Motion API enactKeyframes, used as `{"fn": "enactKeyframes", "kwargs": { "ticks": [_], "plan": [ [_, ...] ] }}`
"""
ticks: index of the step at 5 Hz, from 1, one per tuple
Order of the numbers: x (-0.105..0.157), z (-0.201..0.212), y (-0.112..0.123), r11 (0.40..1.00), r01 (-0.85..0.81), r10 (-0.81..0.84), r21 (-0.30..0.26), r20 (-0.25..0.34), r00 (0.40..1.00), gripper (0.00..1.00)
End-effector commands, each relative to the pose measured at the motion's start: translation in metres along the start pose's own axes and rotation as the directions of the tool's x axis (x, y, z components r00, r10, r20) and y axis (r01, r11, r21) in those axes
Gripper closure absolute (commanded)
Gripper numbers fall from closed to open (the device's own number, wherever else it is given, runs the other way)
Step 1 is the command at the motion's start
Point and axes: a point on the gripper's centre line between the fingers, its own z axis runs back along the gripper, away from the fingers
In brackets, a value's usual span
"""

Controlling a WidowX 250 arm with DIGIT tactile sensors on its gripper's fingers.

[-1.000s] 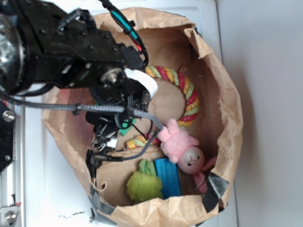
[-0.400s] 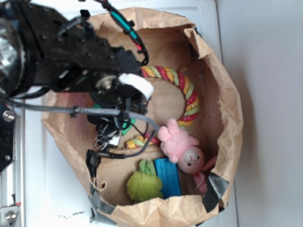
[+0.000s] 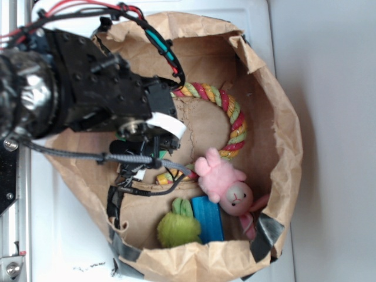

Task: Grab the green block.

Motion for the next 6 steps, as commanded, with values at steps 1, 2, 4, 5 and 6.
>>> {"fn": "enactKeyframes", "kwargs": {
  "ticks": [1,2,4,5,6],
  "plan": [
    [0.006,-0.004,0.001,1.0,0.018,-0.019,0.013,0.022,1.0,0.0],
    [0.007,-0.005,0.002,1.0,0.001,-0.001,0.012,0.02,1.0,1.0],
    [0.008,0.002,0.008,1.0,-0.017,0.017,0.007,0.042,0.999,1.0],
    [0.01,0.007,0.012,0.999,-0.031,0.03,0.019,0.058,0.998,1.0],
    [0.011,0.028,0.029,0.994,-0.103,0.099,0.035,0.091,0.991,1.0]
  ]
}}
